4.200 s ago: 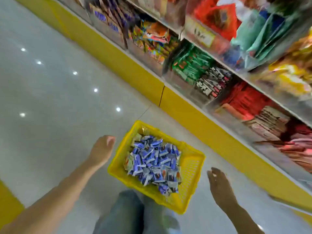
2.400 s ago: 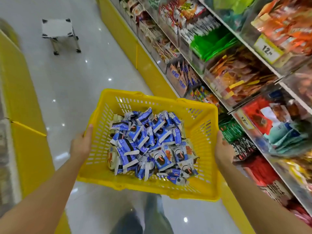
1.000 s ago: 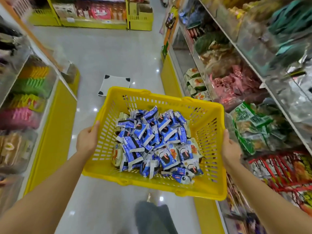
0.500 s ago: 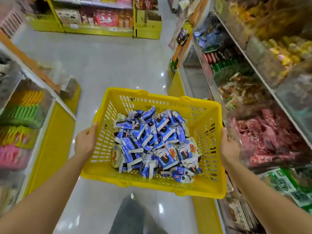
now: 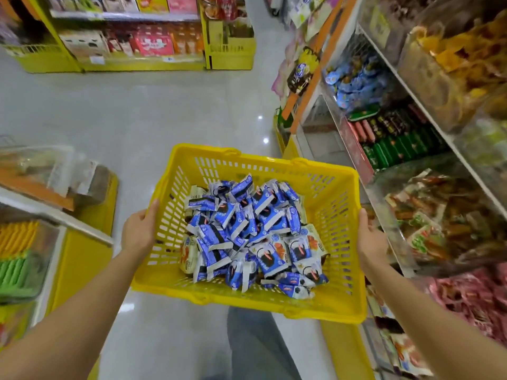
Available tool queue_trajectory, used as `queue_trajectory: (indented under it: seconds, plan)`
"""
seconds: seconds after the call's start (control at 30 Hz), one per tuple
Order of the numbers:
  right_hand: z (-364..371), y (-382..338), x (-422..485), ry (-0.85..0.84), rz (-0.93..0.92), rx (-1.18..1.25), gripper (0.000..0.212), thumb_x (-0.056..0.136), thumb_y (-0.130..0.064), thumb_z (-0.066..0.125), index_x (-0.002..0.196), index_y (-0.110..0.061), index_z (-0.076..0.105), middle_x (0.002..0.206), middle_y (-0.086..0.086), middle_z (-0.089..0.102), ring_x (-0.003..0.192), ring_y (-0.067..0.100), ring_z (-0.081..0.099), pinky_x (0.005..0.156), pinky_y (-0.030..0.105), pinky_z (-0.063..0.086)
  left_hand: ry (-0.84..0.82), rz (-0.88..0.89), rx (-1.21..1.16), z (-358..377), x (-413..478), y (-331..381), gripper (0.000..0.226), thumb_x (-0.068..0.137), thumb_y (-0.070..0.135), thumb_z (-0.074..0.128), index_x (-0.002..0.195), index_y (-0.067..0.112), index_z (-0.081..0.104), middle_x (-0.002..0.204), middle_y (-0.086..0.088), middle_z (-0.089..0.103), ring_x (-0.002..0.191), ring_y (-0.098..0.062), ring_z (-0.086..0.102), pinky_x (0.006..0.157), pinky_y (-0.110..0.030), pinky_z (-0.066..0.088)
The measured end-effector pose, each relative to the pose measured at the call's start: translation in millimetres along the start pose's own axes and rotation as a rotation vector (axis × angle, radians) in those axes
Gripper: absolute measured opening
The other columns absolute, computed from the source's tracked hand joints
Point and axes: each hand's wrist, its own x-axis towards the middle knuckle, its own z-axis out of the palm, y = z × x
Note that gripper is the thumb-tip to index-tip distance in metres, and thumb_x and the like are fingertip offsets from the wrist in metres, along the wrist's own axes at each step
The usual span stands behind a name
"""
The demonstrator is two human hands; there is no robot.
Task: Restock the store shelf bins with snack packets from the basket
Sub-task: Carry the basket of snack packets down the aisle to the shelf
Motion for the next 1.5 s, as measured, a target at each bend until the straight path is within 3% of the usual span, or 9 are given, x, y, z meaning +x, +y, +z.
queue_trajectory:
  seconds: [0.17, 0.3, 0.43, 0.67, 0.83, 0.97, 1.13, 1.33, 1.5]
  plan:
    - [32.6, -52.4, 47.3, 0.013, -0.007, -0.021, 0.067, 0.089, -0.066, 0.028, 0.052, -0.013, 0.041, 0.061, 0.008, 0.047, 0.073, 0.030, 0.050, 0.068, 0.038, 0.035, -0.096, -0.051, -0.012, 10.5, 75.8, 35.7, 0.045, 0.093, 0.056, 0.037, 0.059, 0.026, 0.042, 0.059, 0.004, 0.045, 0.066, -0.021, 0.044, 0.071, -0.036, 0.036]
    - [60.8, -83.2, 73.7, -0.007, 0.023, -0.008, 0.071, 0.092, -0.064, 0.027, 0.062, -0.003, 0.049, 0.072, 0.018, 0.056, 0.071, 0.031, 0.052, 0.068, 0.040, 0.040, -0.134, -0.031, 0.017, 16.6, 139.2, 55.3, 0.046, 0.093, 0.056, 0.035, 0.061, 0.025, 0.047, 0.069, -0.001, 0.050, 0.074, -0.022, 0.047, 0.073, -0.035, 0.035]
    - [89.2, -107.2, 84.4, 0.041, 0.046, -0.012, 0.068, 0.093, -0.061, 0.029, 0.059, -0.005, 0.047, 0.064, 0.013, 0.051, 0.063, 0.028, 0.047, 0.062, 0.036, 0.034, -0.216, -0.028, 0.069, 18.4, 198.9, 64.9, 0.058, 0.092, 0.061, 0.032, 0.099, 0.012, 0.063, 0.094, -0.009, 0.060, 0.091, -0.031, 0.057, 0.080, -0.037, 0.040]
    - [136.8, -127.0, 47.9, 0.211, 0.193, -0.033, 0.067, 0.095, -0.055, 0.033, 0.059, -0.002, 0.051, 0.072, 0.025, 0.056, 0.083, 0.043, 0.056, 0.074, 0.044, 0.041, -0.361, 0.152, 0.208, 19.7, 294.2, 90.6, 0.065, 0.094, 0.056, 0.029, 0.101, 0.004, 0.066, 0.105, -0.021, 0.065, 0.099, -0.035, 0.059, 0.085, -0.039, 0.042]
    - [159.3, -114.2, 12.1, 0.332, 0.376, 0.083, 0.077, 0.094, -0.058, 0.035, 0.096, 0.014, 0.062, 0.099, 0.037, 0.060, 0.092, 0.046, 0.057, 0.080, 0.048, 0.045, -0.486, 0.293, 0.335, 40.9, 338.4, 113.8, 0.060, 0.095, 0.054, 0.029, 0.089, 0.006, 0.065, 0.096, -0.023, 0.065, 0.095, -0.038, 0.060, 0.076, -0.036, 0.039]
    - [164.6, -88.2, 0.6, 0.345, 0.446, 0.145, 0.070, 0.092, -0.063, 0.028, 0.066, -0.003, 0.054, 0.071, 0.025, 0.056, 0.068, 0.032, 0.053, 0.062, 0.037, 0.039, -0.558, 0.399, 0.437, 71.8, 348.0, 133.6, 0.059, 0.096, 0.053, 0.029, 0.086, 0.007, 0.065, 0.082, -0.016, 0.061, 0.084, -0.033, 0.059, 0.072, -0.034, 0.038]
    - [155.4, -63.3, 6.7, 0.380, 0.573, 0.170, 0.065, 0.092, -0.063, 0.029, 0.063, -0.007, 0.044, 0.066, 0.017, 0.049, 0.061, 0.028, 0.046, 0.057, 0.034, 0.033, -0.626, 0.455, 0.535, 122.6, 342.8, 161.9, 0.058, 0.095, 0.054, 0.028, 0.078, 0.009, 0.061, 0.077, -0.012, 0.057, 0.074, -0.025, 0.051, 0.071, -0.034, 0.038]
    - [132.1, -40.5, 22.6, 0.403, 0.663, 0.201, 0.079, 0.094, -0.059, 0.029, 0.090, 0.013, 0.061, 0.090, 0.031, 0.062, 0.080, 0.040, 0.059, 0.076, 0.045, 0.048, -0.687, 0.477, 0.569, 177.2, 326.4, 193.8, 0.068, 0.094, 0.056, 0.028, 0.094, 0.002, 0.068, 0.095, -0.024, 0.066, 0.092, -0.037, 0.061, 0.074, -0.035, 0.040]
    - [130.1, -21.6, 28.2, 0.463, 0.724, 0.209, 0.066, 0.093, -0.061, 0.029, 0.063, -0.004, 0.045, 0.064, 0.016, 0.049, 0.062, 0.029, 0.046, 0.059, 0.036, 0.036, -0.743, 0.519, 0.643, 214.5, 319.8, 210.5, 0.072, 0.093, 0.059, 0.026, 0.104, 0.001, 0.067, 0.107, -0.027, 0.064, 0.102, -0.041, 0.059, 0.087, -0.041, 0.044]
